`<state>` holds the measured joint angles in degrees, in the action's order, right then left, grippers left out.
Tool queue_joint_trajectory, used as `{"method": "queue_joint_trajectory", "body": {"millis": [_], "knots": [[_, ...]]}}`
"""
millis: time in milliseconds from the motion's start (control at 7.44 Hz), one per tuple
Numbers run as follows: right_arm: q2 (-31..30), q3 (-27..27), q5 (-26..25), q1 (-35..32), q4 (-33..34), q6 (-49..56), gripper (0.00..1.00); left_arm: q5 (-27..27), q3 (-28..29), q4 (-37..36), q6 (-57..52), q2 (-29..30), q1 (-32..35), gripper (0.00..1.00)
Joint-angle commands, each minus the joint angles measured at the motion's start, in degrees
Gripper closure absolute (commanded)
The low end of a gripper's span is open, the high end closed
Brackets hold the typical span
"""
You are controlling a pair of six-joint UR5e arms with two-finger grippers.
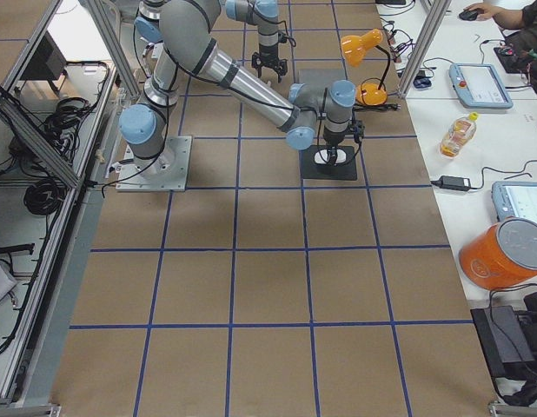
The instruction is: Place pen and mouse around notebook
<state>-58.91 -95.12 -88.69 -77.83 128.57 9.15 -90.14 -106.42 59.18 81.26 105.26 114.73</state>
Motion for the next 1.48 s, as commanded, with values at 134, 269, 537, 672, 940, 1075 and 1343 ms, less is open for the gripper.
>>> {"method": "queue_joint_trajectory", "body": {"millis": [134, 269, 537, 672, 940, 1075, 1343], "knots": [[1.8, 0.3, 0.4, 0.0, 1.9, 0.0, 0.35, -0.8, 8.6, 23.0, -36.2, -9.2, -5.5, 0.0], [2.0, 0.3, 0.4, 0.0, 2.7, 0.3, 0.13, -0.7, 8.9, 24.6, -46.3, -12.5, -9.4, 0.0], [1.3, 0.4, 0.5, 0.0, 2.6, -0.2, 0.0, -0.8, 9.4, 30.7, -67.3, -18.6, -17.9, 0.0], [0.9, 0.5, 0.5, -0.1, 2.4, -0.2, 0.0, -0.4, 9.3, 30.7, -75.1, -20.3, -21.6, 0.0], [-4.0, 1.1, 0.2, -1.0, -3.2, -0.3, 0.0, 0.1, 8.6, 30.4, -85.5, -22.8, -25.7, 0.01], [-7.9, 1.9, -0.3, -1.0, -9.1, -0.3, 0.0, -0.2, 8.6, 29.6, -84.7, -23.0, -26.0, 0.0], [-18.2, 1.9, -0.4, -1.3, -22.8, -0.4, 0.0, 0.0, 9.6, 27.6, -84.6, -21.8, -26.2, 0.0]]}}
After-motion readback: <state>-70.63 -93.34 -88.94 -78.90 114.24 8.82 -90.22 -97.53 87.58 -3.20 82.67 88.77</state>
